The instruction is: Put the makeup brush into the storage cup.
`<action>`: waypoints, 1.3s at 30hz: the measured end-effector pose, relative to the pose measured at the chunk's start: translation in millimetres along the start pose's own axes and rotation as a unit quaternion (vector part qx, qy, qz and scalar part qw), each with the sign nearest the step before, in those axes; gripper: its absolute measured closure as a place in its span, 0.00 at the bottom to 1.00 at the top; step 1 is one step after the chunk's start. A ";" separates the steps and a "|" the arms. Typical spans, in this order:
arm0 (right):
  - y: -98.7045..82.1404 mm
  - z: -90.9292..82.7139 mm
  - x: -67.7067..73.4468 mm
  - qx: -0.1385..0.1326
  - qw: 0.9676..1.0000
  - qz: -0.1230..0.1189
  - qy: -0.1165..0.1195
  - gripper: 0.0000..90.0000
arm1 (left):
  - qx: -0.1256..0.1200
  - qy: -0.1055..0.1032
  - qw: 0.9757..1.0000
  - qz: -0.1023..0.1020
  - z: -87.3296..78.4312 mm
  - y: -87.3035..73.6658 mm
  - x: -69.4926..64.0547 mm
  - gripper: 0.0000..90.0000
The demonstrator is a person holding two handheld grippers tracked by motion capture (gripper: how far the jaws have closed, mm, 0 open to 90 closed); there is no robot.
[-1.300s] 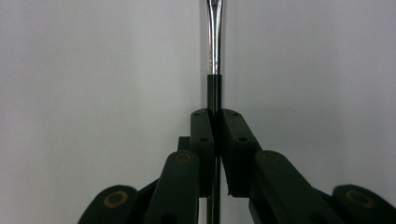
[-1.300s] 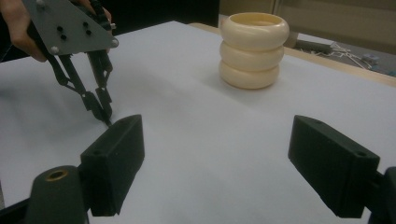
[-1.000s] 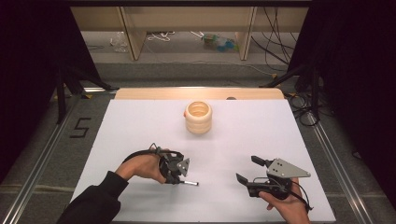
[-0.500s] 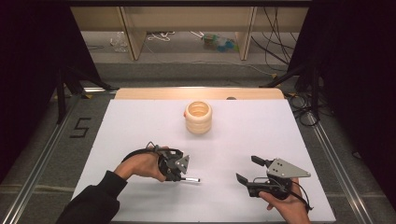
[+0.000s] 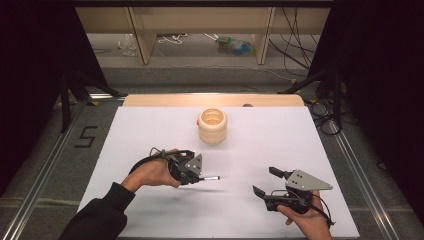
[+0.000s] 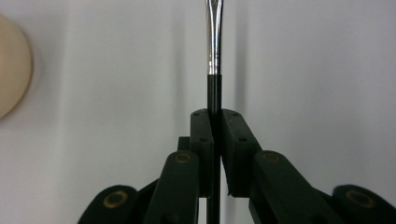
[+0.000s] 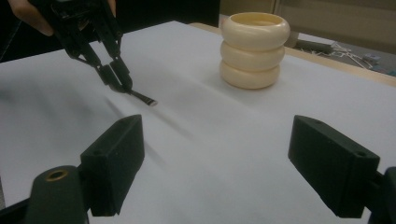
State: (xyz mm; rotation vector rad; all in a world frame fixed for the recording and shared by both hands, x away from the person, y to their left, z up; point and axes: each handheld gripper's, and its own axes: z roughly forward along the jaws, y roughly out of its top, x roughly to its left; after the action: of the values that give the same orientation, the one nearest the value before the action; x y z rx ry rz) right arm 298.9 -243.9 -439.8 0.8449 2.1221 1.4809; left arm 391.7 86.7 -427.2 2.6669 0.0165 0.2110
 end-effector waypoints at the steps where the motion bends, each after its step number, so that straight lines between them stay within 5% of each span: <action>1: 0.2 -0.8 -0.1 0.006 1.000 -0.001 -0.002 0.22 | -0.009 0.004 1.000 -0.014 -0.8 0.0 -0.2 0.93; 7: 1.2 -3.1 0.0 0.019 1.000 -0.003 -0.005 0.22 | -0.060 0.046 0.996 -0.054 -8.2 0.2 8.8 0.93; 9: 0.0 -0.1 0.1 0.000 1.000 0.000 0.000 0.22 | -0.082 0.056 0.992 -0.075 -12.4 -1.2 12.0 0.93; 10: 0.3 -1.4 1.3 0.011 1.000 0.009 0.003 0.22 | -0.097 0.060 0.990 -0.080 -14.5 -1.6 13.4 0.93; 14: 0.3 -0.4 0.1 0.003 1.000 -0.002 -0.001 0.22 | -0.122 0.078 0.986 -0.078 -23.3 -3.0 18.0 0.93; 15: 0.1 0.1 0.1 0.000 1.000 -0.001 0.001 0.22 | -0.136 0.084 0.983 -0.093 -22.5 -2.9 17.2 0.93; 16: 0.3 -0.4 0.1 0.003 1.000 -0.002 -0.001 0.22 | -0.135 0.087 0.983 -0.090 -24.2 -3.5 18.5 0.93; 17: 0.1 0.0 0.1 0.000 1.000 -0.001 0.001 0.22 | -0.145 0.095 0.980 -0.101 -24.1 -3.9 18.8 0.93; 19: 1.0 -2.6 0.2 0.015 1.000 -0.003 -0.004 0.22 | -0.148 0.097 0.979 -0.104 -25.2 -5.2 20.7 0.93; 21: 1.2 -3.3 0.0 0.019 1.000 -0.003 -0.005 0.22 | -0.165 0.101 0.974 -0.118 -25.6 -5.9 20.9 0.93; 22: 1.2 -3.2 0.0 0.019 1.000 -0.004 -0.005 0.22 | -0.166 0.102 0.974 -0.117 -26.9 -6.4 21.7 0.93; 24: 1.2 -3.2 0.1 0.019 1.000 -0.003 -0.005 0.22 | -0.179 0.111 0.970 -0.123 -28.7 -6.7 22.7 0.93; 27: 1.2 -3.2 0.1 0.019 1.000 -0.004 -0.005 0.22 | -0.213 0.122 0.959 -0.142 -32.3 -6.9 23.4 0.93; 28: 1.3 -3.2 0.1 0.019 1.000 -0.003 -0.005 0.22 | -0.217 0.128 0.958 -0.138 -34.8 -7.5 24.6 0.93; 37: 1.5 -3.6 0.9 0.025 1.000 0.003 0.000 0.22 | -0.264 0.161 0.936 -0.170 -44.1 -11.4 27.7 0.93; 39: 0.2 -0.3 1.4 0.006 1.000 0.009 0.006 0.22 | -0.275 0.172 0.931 -0.169 -46.2 -11.9 28.0 0.93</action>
State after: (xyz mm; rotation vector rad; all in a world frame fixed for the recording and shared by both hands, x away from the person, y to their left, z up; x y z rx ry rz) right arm 297.8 -243.1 -439.5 0.8624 2.1392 1.4879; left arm 412.7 119.3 -387.8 2.0009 0.4555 0.4875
